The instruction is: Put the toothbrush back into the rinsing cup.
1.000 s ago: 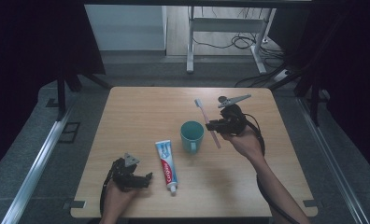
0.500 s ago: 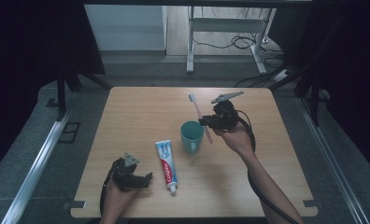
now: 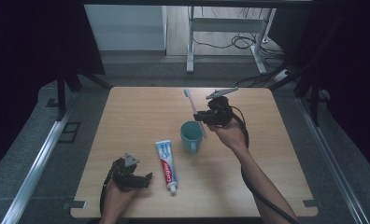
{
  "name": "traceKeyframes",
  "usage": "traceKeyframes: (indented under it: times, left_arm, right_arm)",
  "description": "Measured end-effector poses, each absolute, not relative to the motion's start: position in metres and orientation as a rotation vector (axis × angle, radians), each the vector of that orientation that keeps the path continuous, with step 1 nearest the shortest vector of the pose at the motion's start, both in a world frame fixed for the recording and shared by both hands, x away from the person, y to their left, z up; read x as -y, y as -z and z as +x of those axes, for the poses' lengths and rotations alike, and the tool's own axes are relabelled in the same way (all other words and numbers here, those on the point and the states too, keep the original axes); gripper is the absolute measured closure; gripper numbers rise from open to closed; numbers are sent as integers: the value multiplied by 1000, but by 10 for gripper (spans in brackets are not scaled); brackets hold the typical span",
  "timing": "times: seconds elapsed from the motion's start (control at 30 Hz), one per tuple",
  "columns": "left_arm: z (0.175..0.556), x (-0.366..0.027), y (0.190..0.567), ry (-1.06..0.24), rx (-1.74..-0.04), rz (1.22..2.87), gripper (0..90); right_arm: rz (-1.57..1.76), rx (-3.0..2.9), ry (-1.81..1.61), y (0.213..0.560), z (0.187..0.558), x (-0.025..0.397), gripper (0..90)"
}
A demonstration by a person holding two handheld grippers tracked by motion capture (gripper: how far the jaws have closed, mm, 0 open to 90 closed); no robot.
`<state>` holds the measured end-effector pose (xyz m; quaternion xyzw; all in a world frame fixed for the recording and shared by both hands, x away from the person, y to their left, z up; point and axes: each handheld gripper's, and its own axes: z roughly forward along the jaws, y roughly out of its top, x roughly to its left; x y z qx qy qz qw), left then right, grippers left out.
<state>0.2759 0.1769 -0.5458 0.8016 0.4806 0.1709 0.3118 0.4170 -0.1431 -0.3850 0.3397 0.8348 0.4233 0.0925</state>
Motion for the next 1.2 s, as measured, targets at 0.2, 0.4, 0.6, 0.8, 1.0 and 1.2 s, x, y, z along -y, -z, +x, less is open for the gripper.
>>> traceKeyframes:
  times: [0.2, 0.4, 0.6, 0.8, 1.0, 1.2]
  left_arm:
    - [276, -177, 546, -449, -1266, 2117, 2]
    - [276, -177, 546, -449, -1265, 2118, 2]
    - [276, -177, 546, -448, -1263, 2118, 2]
    - [276, -177, 545, -450, -1260, 2125, 2]
    - [276, -177, 546, -447, -1264, 2122, 2]
    - [276, -177, 546, -447, -1263, 2122, 2]
  right_arm:
    - [999, -2465, -1265, 383, 419, 139, 783]
    - [991, -2455, -1273, 380, 421, 135, 783]
    - [993, -2444, -1289, 383, 422, 130, 783]
    - [995, -2433, -1296, 389, 424, 127, 783]
    - [993, -2433, -1299, 397, 425, 126, 783]
    - [994, -2440, -1297, 405, 425, 124, 783]
